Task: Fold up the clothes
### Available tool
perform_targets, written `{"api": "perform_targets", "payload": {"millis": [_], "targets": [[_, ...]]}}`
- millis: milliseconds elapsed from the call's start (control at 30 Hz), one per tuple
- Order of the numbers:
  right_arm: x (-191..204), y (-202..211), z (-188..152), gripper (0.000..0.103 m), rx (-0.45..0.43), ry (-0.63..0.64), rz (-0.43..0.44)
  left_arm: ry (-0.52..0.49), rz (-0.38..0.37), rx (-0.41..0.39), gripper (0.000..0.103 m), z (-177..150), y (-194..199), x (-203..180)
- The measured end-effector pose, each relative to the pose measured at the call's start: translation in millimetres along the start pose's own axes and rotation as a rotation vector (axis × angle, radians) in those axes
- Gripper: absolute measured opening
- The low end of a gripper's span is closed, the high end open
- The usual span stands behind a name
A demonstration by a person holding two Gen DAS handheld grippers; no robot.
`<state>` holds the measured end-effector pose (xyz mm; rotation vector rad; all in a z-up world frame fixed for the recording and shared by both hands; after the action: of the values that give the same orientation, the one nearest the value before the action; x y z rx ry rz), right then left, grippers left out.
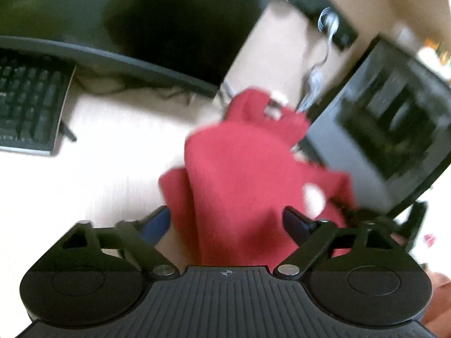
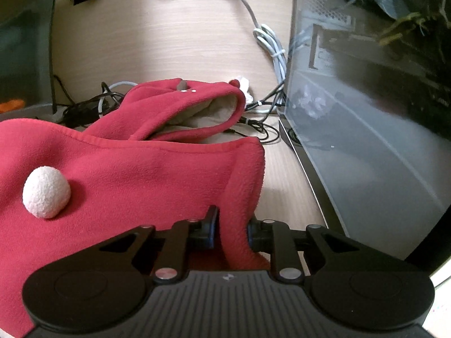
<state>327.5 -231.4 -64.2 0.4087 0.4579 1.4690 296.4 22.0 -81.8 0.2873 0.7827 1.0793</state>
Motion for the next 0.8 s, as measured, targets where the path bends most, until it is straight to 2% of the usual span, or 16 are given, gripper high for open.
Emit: {"api": "perform_targets", "payload": {"millis": [33,67,133,200,367,500,567,733,800], "targets": [[2.0,2.5,0.5,0.015,-0.008,0.010,-0.002,-0.040,0.040,0.002,0.059,-4.5,-2.0,-2.9],[4.5,8.3,0.2,0.013,-0.014,0.014,0.008,-0.061,0.055,0.001,0.052,-6.5,-1.0,-6.1],[9.6,19.9,-0.4,0.012,-0.028,0.024,0.026,-0.073,0.046,0.002,0.028,-8.9,6.0,-8.3],[15.4,35.6,-1.6,0.012,-0.033,0.029,0.051,-0.085,0.036,0.015,0.016,-14.1,17.5,-7.2],[34.4,97.1,-10.3,0.012,0.005,0.037,0.167,-0.077,-0.029,0.079,0.014,-30.7,60.7,-4.8],[40.3,133.1,-16.7,0.011,0.028,0.045,0.202,-0.089,-0.014,0.066,0.014,-26.0,79.4,-0.6],[37.4,141.2,-5.0,0.010,-0.006,0.046,0.193,-0.132,-0.005,0.020,0.014,-2.2,71.9,-3.1],[29.8,138.2,56.6,0.010,-0.174,0.076,0.134,-0.252,0.018,-0.105,0.015,63.8,49.7,-11.9],[21.9,107.8,53.4,0.011,-0.152,0.083,0.084,-0.249,0.037,-0.079,0.017,68.4,20.1,2.4]]}}
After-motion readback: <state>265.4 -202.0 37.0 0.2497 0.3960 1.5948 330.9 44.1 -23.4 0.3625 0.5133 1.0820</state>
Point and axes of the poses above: each gripper's, at about its wrist camera, not at the fingertips, and y roughly against the way its jaws point, x to its left, z to its top, the point moved 10 cm from there along -y, roughly the way its jaws point, and after that the axes turned 4 degrees about -x, right-handed, at the moved point
